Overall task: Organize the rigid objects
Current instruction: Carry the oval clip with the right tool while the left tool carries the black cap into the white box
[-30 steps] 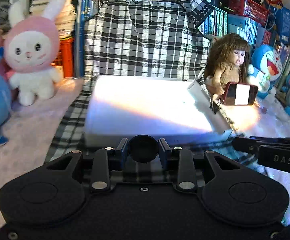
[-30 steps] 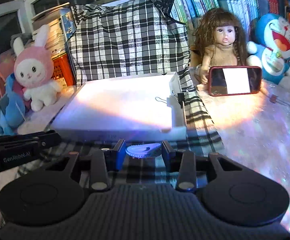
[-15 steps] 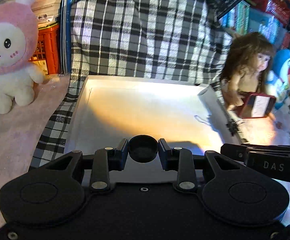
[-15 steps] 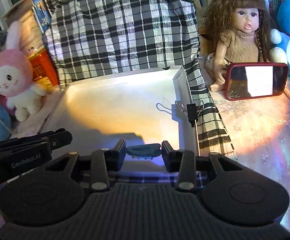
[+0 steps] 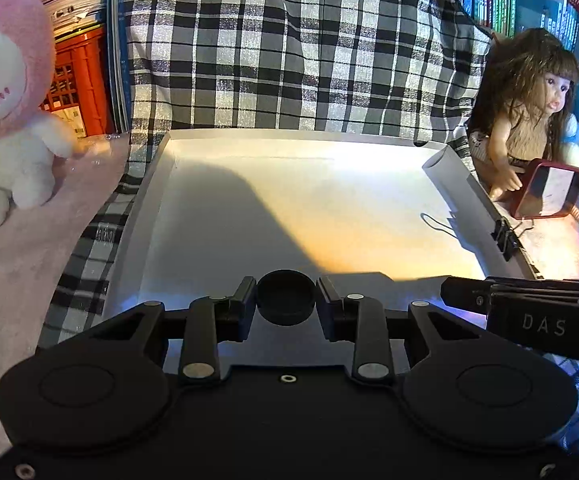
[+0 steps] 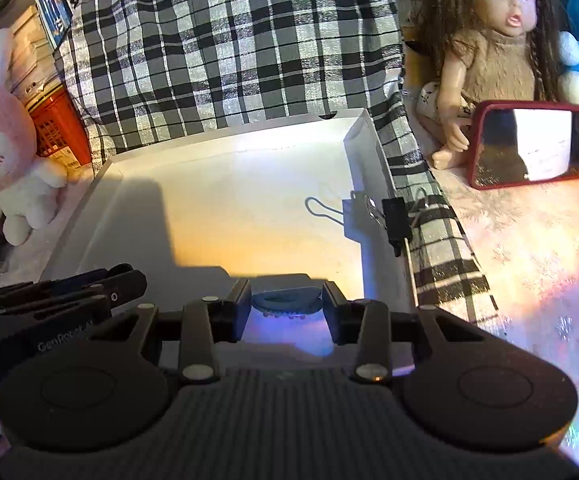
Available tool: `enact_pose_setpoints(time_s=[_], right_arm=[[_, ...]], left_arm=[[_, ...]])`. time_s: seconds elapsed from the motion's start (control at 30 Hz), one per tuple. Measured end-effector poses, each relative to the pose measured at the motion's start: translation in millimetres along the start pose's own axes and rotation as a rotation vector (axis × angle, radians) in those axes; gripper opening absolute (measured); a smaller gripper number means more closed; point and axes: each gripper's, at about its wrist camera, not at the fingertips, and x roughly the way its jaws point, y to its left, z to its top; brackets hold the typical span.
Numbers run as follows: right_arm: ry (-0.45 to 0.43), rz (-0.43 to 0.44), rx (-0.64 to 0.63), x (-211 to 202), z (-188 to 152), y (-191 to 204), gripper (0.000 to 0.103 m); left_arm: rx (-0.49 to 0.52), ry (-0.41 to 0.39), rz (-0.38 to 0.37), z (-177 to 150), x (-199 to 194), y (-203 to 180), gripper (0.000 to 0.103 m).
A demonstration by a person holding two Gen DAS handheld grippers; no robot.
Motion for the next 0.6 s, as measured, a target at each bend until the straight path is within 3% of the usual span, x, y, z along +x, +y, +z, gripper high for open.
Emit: enact_pose_setpoints(time_s=[0.27,0.6], right_arm=[[-0.02,-0.006,-0.026,15.5,12.8,9.7,0.045],[-0.014,-0.023,-0.05,32.7,17.5,11.7,0.044]], left_arm=[[-0.015,-0.009,0.022,16.4,15.7,2.3,0.031],[-0.011,-0.011,0.034,14.6,35.2,4.2,0.031]])
